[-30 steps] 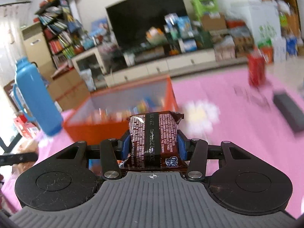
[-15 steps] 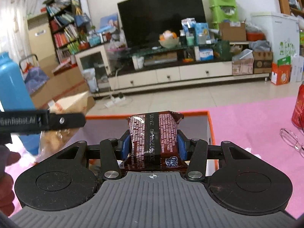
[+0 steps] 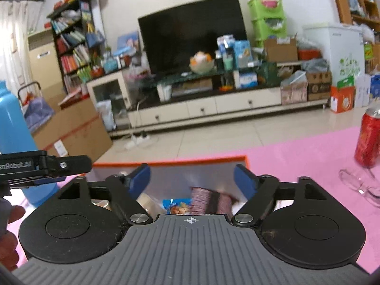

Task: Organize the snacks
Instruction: 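Carry both packets over the orange box and open both tools to drop them, then move both open tools back over the remaining packets beside the box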

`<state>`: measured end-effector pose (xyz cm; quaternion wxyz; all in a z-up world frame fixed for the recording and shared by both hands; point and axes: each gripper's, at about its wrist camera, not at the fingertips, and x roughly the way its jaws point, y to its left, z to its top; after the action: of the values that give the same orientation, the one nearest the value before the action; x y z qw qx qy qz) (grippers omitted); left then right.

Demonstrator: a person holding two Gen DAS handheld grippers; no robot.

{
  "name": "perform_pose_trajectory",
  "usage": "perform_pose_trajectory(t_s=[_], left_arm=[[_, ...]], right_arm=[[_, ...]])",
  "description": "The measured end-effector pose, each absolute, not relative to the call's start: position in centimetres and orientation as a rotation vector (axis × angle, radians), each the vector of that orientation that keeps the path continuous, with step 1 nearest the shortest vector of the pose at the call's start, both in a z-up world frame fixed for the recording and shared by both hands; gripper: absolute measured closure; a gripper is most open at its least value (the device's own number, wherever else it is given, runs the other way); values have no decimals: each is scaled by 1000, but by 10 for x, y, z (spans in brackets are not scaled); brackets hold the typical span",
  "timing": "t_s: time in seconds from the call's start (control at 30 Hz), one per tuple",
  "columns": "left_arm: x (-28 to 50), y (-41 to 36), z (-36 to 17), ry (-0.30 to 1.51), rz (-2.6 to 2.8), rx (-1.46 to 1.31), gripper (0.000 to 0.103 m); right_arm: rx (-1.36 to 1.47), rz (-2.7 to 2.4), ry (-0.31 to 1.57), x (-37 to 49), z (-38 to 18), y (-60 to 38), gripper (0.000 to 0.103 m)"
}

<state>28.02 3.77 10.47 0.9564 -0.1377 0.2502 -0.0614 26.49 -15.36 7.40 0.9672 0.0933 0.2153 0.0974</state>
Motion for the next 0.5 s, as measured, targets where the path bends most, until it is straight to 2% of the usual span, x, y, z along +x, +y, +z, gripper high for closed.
perform_pose_trajectory(t_s=[0.13,0.23,0.5], left_arm=[[261,35,109,522,-130,-247,24],[238,33,106,540,-152,-211,24],[144,29,48,690,-156,-105,23]], right_arm=[[199,223,439,252,81,-158,27],[165,232,446,240,83,-157,26],[163,238,527,172,58,-175,25]])
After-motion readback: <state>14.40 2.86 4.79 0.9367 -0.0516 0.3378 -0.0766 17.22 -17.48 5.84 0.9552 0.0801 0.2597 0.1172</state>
